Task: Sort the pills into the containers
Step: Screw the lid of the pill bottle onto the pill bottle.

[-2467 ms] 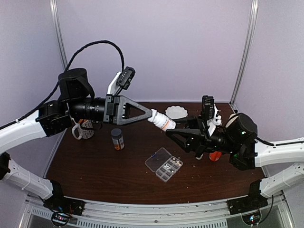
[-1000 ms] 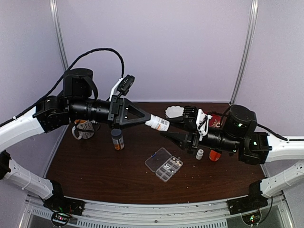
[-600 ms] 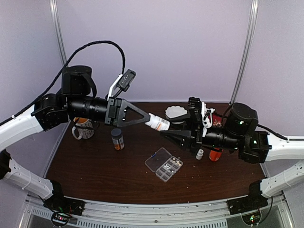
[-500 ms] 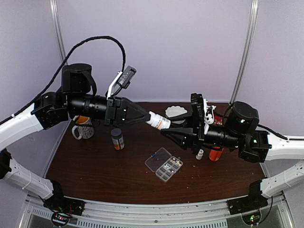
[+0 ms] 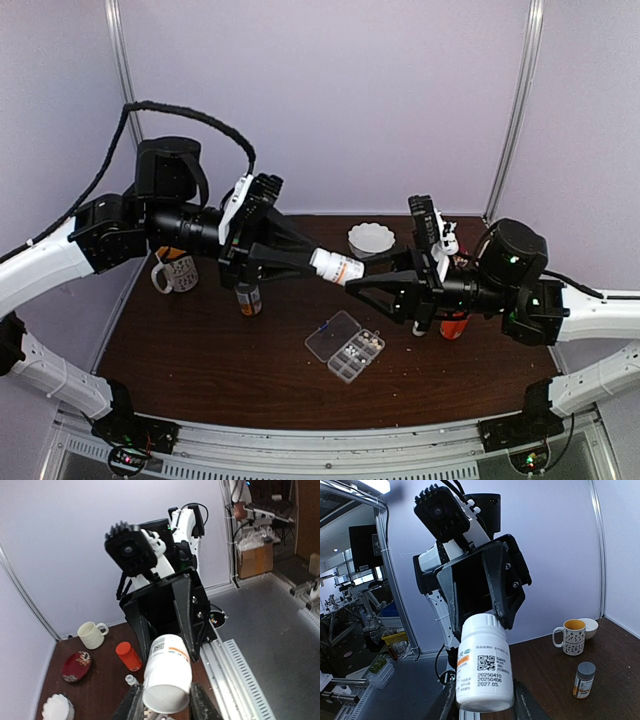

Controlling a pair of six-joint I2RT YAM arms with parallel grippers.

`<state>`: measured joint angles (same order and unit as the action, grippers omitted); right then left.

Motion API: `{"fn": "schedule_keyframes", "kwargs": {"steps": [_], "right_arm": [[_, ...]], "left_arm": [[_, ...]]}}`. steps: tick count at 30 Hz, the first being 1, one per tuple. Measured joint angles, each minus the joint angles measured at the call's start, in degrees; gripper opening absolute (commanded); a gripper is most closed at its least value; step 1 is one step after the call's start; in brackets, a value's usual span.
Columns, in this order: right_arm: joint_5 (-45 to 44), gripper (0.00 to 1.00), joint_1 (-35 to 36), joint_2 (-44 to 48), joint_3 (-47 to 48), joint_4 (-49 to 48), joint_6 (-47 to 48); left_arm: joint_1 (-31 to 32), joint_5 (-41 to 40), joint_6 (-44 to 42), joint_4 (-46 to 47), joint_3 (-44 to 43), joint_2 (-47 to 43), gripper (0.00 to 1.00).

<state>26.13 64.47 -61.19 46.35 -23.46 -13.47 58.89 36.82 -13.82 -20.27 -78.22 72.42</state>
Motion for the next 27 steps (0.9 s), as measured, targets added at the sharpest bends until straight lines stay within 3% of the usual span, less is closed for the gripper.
{"fn": "schedule_keyframes", "kwargs": {"steps": [14, 18, 21, 27], "right_arm": [[1.79, 0.0, -1.99, -0.02, -2.78, -2.97, -7.5], [1.75, 0.0, -2.54, -0.09, -2.93, -2.99, -8.81], [2.14, 0.0, -2.54, -0.09, -2.91, -3.04, -8.83], [2.14, 0.0, -2.54, 0.98, -2.91, -0.37, -6.64]], "left_arm": [[1.68, -5.38, -51.76, -3.39, -0.98, 0.39, 0.12], [2.97, -9.4, -61.07, -3.8, -0.83, -0.22, 0.37], [3.15, -11.67, -61.31, -2.01, 1.09, -0.79, 0.55], [3.13, -15.45, -48.46, 1.86, 5.81, -4.11, 0.83]]}}
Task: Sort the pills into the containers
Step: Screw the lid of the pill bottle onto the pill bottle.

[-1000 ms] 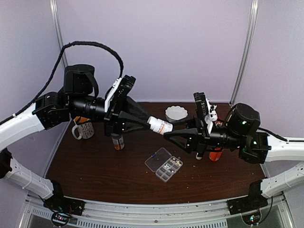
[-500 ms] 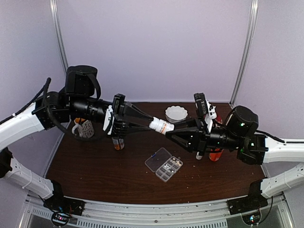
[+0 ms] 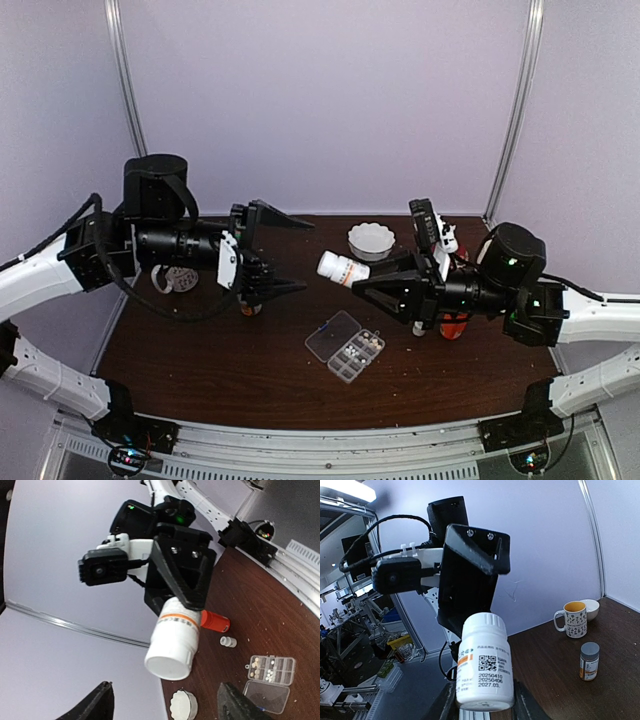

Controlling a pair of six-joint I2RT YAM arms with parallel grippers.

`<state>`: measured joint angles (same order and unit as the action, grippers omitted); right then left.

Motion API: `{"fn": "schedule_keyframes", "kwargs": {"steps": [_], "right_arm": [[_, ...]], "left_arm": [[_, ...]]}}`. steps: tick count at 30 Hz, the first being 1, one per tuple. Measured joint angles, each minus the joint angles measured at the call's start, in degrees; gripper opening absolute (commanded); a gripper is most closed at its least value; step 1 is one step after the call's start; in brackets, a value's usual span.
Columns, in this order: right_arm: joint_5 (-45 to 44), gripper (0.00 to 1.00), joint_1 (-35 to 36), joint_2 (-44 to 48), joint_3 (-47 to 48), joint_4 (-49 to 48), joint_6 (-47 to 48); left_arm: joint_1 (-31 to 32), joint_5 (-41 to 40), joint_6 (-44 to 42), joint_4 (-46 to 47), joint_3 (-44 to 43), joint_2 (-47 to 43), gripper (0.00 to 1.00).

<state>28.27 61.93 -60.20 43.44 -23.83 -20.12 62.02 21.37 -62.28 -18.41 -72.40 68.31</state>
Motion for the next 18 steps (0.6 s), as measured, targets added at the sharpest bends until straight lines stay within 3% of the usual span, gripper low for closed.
{"fn": "schedule_keyframes", "kwargs": {"steps": [4, 8, 13, 18], "right_arm": [[-0.07, 0.0, 0.0, 1.51, 0.09, 3.1, 3.1], [-0.7, 0.0, 0.0, 1.99, 0.33, 6.36, 7.48], [-1.79, 0.0, 0.0, 2.08, 0.35, 8.26, 14.05], [-2.38, 0.0, 0.0, 1.9, 1.49, 9.09, 19.37]], "left_arm": [[-0.02, -0.17, 13.7, 2.75, 1.66, -3.43, 0.89], [-0.02, -3.32, 34.53, 3.91, 1.05, -4.92, 0.97], [-0.04, -7.78, 59.08, -2.12, -5.84, -2.62, 0.98], [-0.07, -7.5, 75.52, -3.89, -6.23, -2.27, 0.93]]}}
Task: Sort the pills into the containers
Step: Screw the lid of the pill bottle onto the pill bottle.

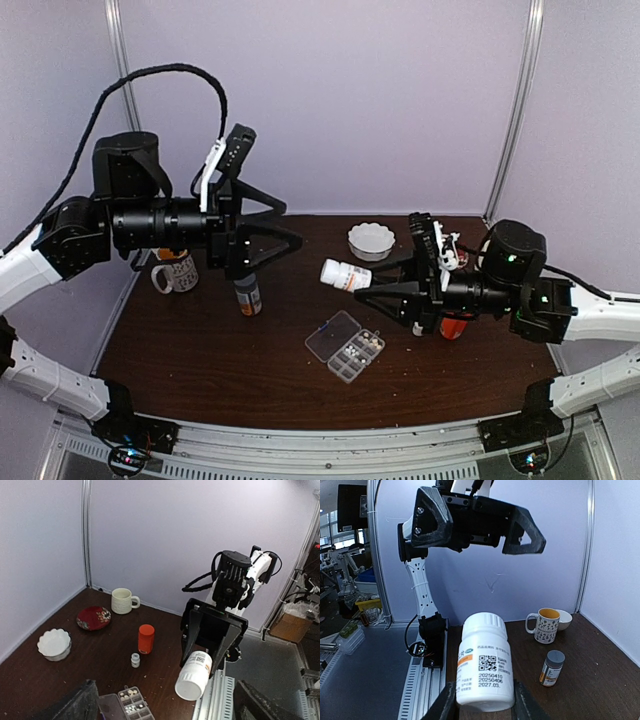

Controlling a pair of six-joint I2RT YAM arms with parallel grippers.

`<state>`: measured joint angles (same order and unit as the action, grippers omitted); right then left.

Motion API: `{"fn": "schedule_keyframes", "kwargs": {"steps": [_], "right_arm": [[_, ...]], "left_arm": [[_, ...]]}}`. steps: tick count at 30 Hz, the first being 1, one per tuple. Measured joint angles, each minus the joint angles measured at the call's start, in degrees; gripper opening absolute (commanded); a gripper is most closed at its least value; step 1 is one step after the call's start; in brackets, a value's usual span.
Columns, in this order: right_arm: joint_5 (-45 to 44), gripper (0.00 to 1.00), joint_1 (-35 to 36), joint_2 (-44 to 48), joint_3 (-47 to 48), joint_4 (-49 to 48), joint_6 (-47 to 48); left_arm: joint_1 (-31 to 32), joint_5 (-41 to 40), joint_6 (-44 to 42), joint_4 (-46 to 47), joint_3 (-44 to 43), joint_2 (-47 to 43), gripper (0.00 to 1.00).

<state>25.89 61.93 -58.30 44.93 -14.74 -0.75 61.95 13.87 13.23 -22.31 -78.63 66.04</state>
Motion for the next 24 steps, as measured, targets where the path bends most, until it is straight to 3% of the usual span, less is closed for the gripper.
{"fn": "schedule_keyframes", "kwargs": {"steps": [4, 10, 17, 22, 24], "right_arm": [[-0.22, 0.0, 0.02, -0.17, 1.42, -0.13, 2.62], [-0.24, 0.0, 0.44, -1.68, 4.0, 0.02, 5.6], [-0.46, 0.0, 1.44, -3.93, 7.45, 1.49, 8.11], [-0.66, 0.0, 1.75, -4.33, 7.54, 1.86, 8.48], [-0.74, 0.0, 1.75, -4.59, 7.54, 2.05, 8.52]], "left_arm": [[-0.55, 2.43, 10.47, -0.96, 1.66, 0.07, 0.84], [-1.4, 7.89, 20.83, -1.92, 1.53, 1.92, 0.86], [-1.38, 12.09, 24.92, -2.21, 1.53, 3.85, 0.75], [-1.38, 13.33, 26.12, -2.19, 1.51, 4.07, 0.73], [-1.38, 13.46, 26.56, -1.84, 1.51, 4.07, 0.68]]}}
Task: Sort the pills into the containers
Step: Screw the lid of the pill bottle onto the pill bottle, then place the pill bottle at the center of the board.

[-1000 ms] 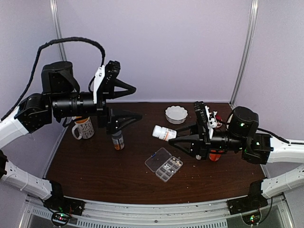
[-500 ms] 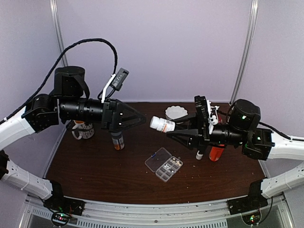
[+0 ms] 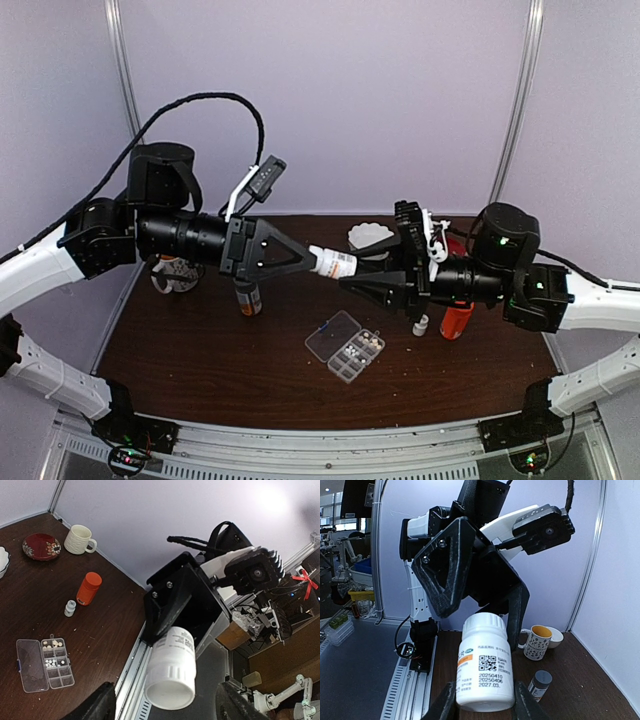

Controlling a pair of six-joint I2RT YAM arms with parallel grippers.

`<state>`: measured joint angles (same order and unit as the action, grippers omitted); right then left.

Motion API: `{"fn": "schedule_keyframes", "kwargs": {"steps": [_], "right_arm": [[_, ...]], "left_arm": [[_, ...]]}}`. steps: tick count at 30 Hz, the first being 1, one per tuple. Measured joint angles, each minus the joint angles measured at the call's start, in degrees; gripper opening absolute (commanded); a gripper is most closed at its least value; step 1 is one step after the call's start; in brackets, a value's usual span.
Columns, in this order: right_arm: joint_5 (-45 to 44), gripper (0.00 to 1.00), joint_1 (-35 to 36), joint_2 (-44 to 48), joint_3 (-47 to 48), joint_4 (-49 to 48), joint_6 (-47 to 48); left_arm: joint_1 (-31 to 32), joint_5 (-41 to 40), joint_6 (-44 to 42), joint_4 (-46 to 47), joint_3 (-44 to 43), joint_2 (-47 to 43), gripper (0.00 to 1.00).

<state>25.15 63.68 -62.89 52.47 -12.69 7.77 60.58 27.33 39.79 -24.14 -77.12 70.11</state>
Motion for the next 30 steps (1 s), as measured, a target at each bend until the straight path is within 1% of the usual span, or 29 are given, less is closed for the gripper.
{"fn": "schedule_keyframes", "kwargs": {"steps": [3, 7, 10, 11, 13, 14, 18, 22, 24, 25, 26, 27, 30], "right_arm": [[-0.17, 0.0, 0.11, -0.26, 0.0, 0.2, 0.02], [-0.87, 0.0, 0.11, -0.63, 0.13, 0.66, 0.02], [-1.27, 0.0, 0.2, -0.9, 0.61, 1.16, 0.02], [-1.38, 0.0, 0.2, -0.9, 0.66, 1.22, 0.02], [-1.44, 0.0, 0.22, -0.94, 0.79, 1.33, 0.02], [-1.44, 0.0, 0.22, -0.98, 0.83, 1.36, 0.02], [-1.38, 0.0, 0.22, -1.25, 0.85, 1.42, 0.0], [-1.49, 0.0, 0.26, -1.25, 0.92, 1.4, 0.0], [-1.46, 0.0, 0.26, -1.25, 0.92, 1.42, -0.04], [-1.46, 0.0, 0.26, -1.25, 0.92, 1.42, -0.15], [-1.44, 0.0, 0.26, -1.25, 0.94, 1.4, -0.28], [-1.44, 0.0, 0.26, -1.27, 0.94, 1.36, -0.48], [-1.36, 0.0, 0.26, -1.27, 0.98, 1.16, -2.19]], "left_arm": [[0.0, 0.09, 0.48, 0.33, 0.0, 0.0, 0.59], [0.0, 0.28, 0.87, 0.46, 0.0, 0.0, 0.52], [0.0, 0.55, 1.03, 0.44, 0.0, 0.17, 0.51], [0.0, 0.66, 1.07, 0.46, -0.02, 0.31, 0.52], [0.0, 0.79, 1.07, 0.37, -0.02, 0.59, 0.57], [0.0, 0.79, 1.09, 0.39, -0.02, 0.68, 0.56], [0.0, 0.66, 1.49, 0.37, -0.02, 0.72, 0.35], [-0.22, 0.52, 1.55, 0.11, -0.02, 0.7, 0.22], [-0.26, 0.52, 1.51, 0.15, -0.02, 0.68, 0.12], [-0.28, 0.5, 1.53, 0.13, -0.02, 0.68, 0.05], [-0.33, 0.59, 1.31, 0.31, 0.0, 0.68, 0.02], [-0.37, 0.63, 1.25, 0.33, 0.0, 0.68, 0.0], [-0.37, 0.79, 0.66, 0.83, 0.26, 0.59, 0.0]]}}
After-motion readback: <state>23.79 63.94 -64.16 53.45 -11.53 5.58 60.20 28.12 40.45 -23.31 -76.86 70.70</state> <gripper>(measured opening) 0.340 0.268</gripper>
